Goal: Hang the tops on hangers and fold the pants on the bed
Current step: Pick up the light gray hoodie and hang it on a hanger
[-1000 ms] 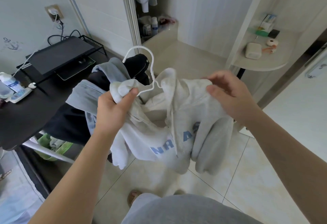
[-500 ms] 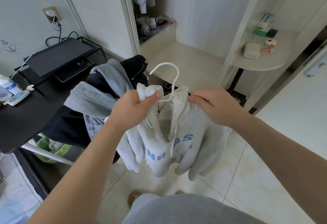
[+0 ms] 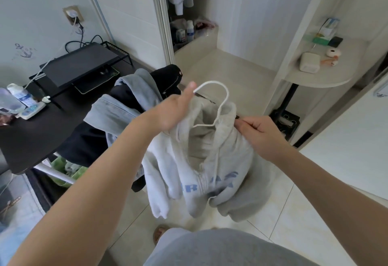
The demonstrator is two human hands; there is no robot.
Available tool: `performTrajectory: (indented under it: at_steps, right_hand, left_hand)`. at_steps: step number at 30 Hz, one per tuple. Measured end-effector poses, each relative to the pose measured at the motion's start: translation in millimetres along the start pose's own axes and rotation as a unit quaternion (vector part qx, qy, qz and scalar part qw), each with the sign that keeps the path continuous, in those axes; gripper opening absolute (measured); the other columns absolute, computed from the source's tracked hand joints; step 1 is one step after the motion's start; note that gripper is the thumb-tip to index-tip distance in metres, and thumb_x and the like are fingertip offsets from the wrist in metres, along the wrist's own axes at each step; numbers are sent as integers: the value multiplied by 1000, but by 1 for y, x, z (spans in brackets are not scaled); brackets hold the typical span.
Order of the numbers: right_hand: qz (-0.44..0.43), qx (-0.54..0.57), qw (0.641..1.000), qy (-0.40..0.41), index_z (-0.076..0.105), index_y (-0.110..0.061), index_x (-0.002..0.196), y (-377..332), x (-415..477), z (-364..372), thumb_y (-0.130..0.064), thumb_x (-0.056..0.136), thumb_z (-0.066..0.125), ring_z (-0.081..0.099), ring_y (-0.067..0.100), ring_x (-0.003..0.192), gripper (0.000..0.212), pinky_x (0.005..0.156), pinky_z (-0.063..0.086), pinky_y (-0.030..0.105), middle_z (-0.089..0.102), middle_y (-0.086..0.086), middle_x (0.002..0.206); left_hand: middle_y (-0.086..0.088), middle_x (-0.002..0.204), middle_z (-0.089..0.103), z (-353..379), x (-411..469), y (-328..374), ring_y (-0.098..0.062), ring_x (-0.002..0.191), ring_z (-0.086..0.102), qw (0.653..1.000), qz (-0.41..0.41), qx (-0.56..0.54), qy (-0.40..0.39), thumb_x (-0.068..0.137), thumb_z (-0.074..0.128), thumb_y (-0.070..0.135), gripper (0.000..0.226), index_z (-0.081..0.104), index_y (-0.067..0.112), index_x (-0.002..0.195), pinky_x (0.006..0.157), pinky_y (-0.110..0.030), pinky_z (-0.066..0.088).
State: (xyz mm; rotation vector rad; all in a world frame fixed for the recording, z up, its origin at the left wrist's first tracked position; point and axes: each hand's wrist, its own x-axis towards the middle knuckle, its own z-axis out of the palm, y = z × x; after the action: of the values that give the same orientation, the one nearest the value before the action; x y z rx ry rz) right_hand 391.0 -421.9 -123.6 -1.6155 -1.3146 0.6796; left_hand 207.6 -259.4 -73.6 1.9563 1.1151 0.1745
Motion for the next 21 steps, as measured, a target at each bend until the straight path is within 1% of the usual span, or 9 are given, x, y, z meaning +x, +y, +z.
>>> performTrajectory:
  at_steps: [1, 3, 5, 7, 9, 12, 14, 18, 21]
  right_hand:
    - [-1, 1, 1000, 4, 52, 16, 72, 3, 1, -2, -19, 102, 54, 37, 10, 50, 46, 54, 31, 18, 43, 9, 57]
    - [7, 18, 1000, 21, 60, 15, 81, 8, 1, -8, -22, 103, 53, 50, 35, 61, 43, 65, 40, 28, 57, 25, 68]
    - [22, 47, 997, 50, 65, 13, 92, 13, 0, -15, -28, 102, 54, 59, 45, 75, 44, 74, 45, 35, 62, 36, 87]
    - [35, 57, 996, 60, 70, 7, 93, 14, 1, -23, -38, 98, 55, 63, 37, 72, 48, 75, 48, 35, 64, 36, 90]
    - [38, 45, 997, 44, 73, 2, 87, 11, 5, -27, -39, 98, 55, 59, 29, 66, 46, 71, 47, 33, 66, 30, 82]
    - [33, 20, 999, 18, 70, -24, 61, 3, 7, -26, -32, 101, 53, 47, 1, 49, 44, 59, 40, 19, 57, -12, 53]
    - [26, 2, 1000, 7, 67, -34, 56, -2, 8, -25, -18, 103, 50, 46, -4, 47, 52, 55, 36, 11, 51, -20, 49]
    - [18, -5, 1000, -2, 57, 9, 72, -2, 17, -19, -17, 104, 50, 41, 8, 53, 42, 56, 33, 26, 46, 8, 58]
    - [19, -12, 1000, 6, 62, 11, 83, 2, 18, -12, -25, 104, 50, 45, 28, 58, 43, 63, 35, 30, 54, 27, 68]
  left_hand:
    - [-12, 117, 62, 2, -1, -3, -26, 114, 57, 999, 4, 50, -14, 98, 14, 72, 72, 59, 26, 130, 84, -25, 31]
    - [-1, 99, 67, 1, -11, -16, -27, 104, 62, 997, 20, 76, 24, 91, 14, 81, 75, 64, 26, 101, 77, -28, 40]
    - [8, 97, 70, -1, -20, -37, -16, 98, 64, 984, 119, 98, 93, 88, 20, 80, 74, 66, 26, 107, 84, -35, 49]
    - [9, 96, 68, 1, -28, -53, -14, 88, 62, 943, 256, 177, 117, 94, 34, 68, 59, 66, 24, 116, 76, -39, 52]
    - [11, 79, 55, 8, -33, -61, -14, 70, 50, 903, 342, 215, 145, 98, 46, 51, 44, 68, 14, 100, 58, -33, 43]
    - [19, 64, 30, 9, -39, -58, -10, 57, 32, 888, 365, 210, 187, 100, 49, 38, 32, 50, 22, 73, 50, -21, 25]
    - [18, 58, 29, 5, -40, -53, -11, 52, 31, 883, 353, 237, 198, 102, 44, 42, 33, 36, 27, 73, 49, -19, 22]
    - [15, 58, 30, 11, -36, -42, -6, 50, 34, 892, 330, 251, 181, 103, 45, 44, 35, 33, 26, 75, 47, -26, 28]
    - [15, 55, 29, 17, -37, -46, -5, 49, 33, 899, 322, 232, 186, 101, 52, 44, 37, 34, 26, 74, 49, -25, 25]
